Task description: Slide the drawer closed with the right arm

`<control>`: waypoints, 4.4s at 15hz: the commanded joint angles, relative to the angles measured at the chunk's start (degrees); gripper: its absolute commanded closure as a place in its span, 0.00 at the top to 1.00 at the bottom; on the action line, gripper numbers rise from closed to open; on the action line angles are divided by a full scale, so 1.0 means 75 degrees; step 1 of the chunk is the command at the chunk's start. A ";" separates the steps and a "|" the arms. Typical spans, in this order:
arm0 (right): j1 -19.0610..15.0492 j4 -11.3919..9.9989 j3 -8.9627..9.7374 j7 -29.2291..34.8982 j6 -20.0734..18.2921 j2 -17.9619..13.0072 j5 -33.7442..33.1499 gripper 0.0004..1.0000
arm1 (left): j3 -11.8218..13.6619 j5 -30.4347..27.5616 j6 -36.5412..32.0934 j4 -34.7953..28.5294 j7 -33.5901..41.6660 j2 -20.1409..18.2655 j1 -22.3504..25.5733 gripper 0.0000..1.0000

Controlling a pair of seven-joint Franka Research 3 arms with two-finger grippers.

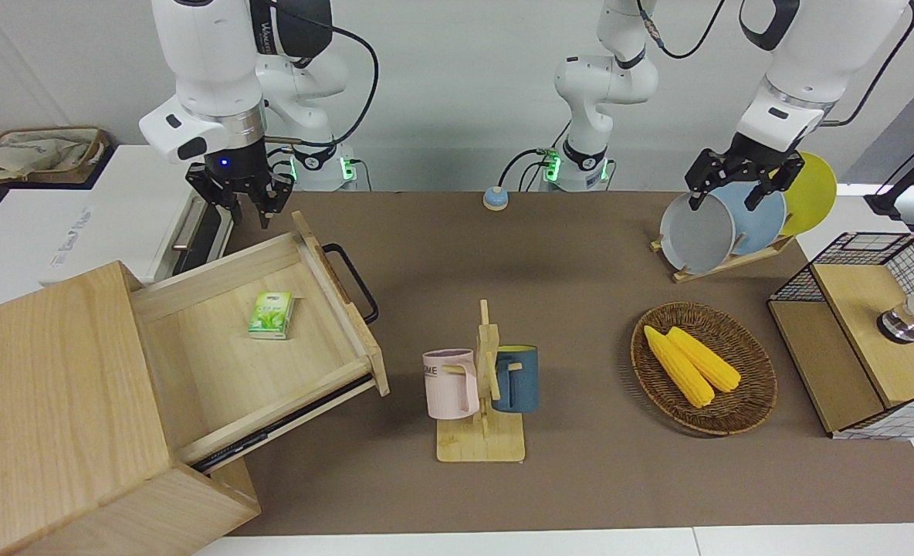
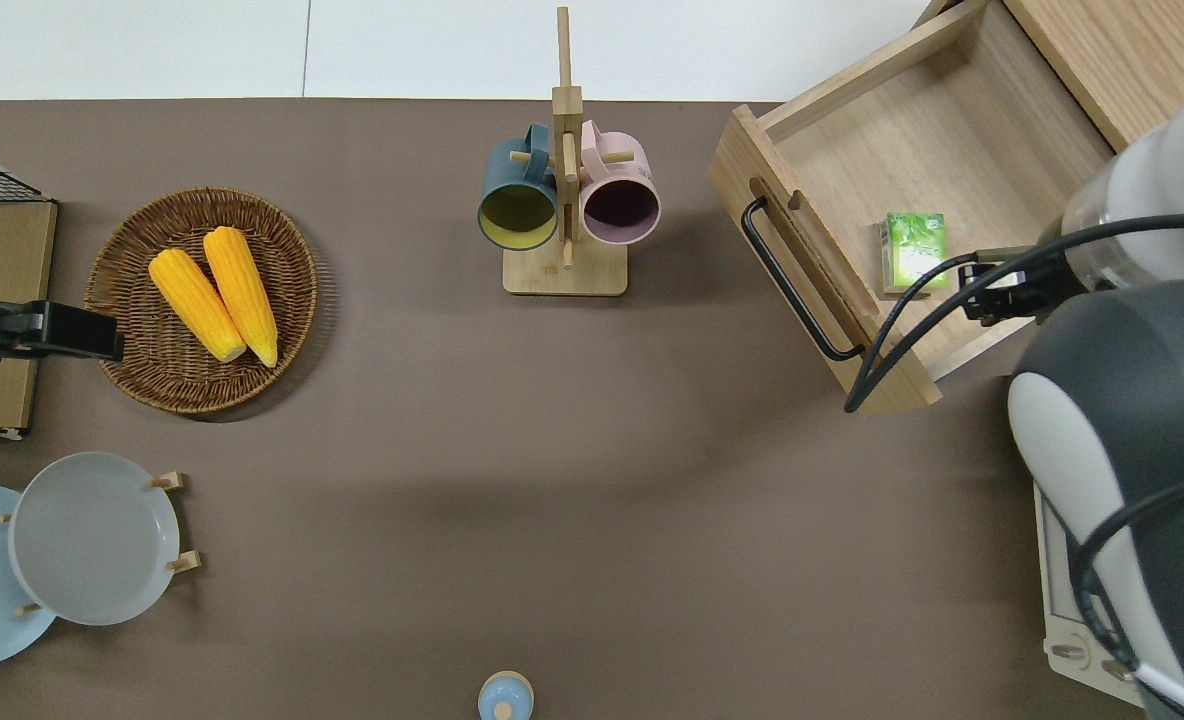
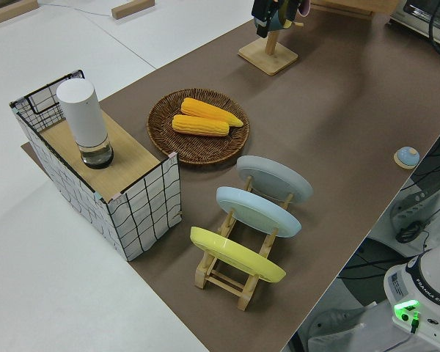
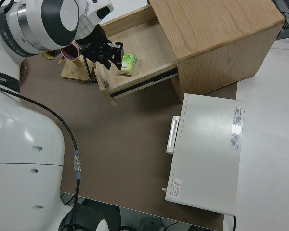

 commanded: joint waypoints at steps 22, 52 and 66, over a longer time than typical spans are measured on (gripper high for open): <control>0.0760 0.0331 0.0781 0.4177 0.0819 0.0251 0.0386 0.00 | 0.0126 0.0084 0.0003 0.0156 0.0057 0.0101 -0.0132 1.00; 0.0866 0.0225 0.0769 0.8751 0.2273 0.2231 0.0937 0.00 | 0.0126 0.0095 0.0003 0.0156 0.0057 0.0101 -0.0132 1.00; 0.0034 0.0248 0.0734 0.7873 0.3316 0.2396 0.0855 0.00 | 0.0126 0.0095 0.0003 0.0156 0.0057 0.0101 -0.0132 1.00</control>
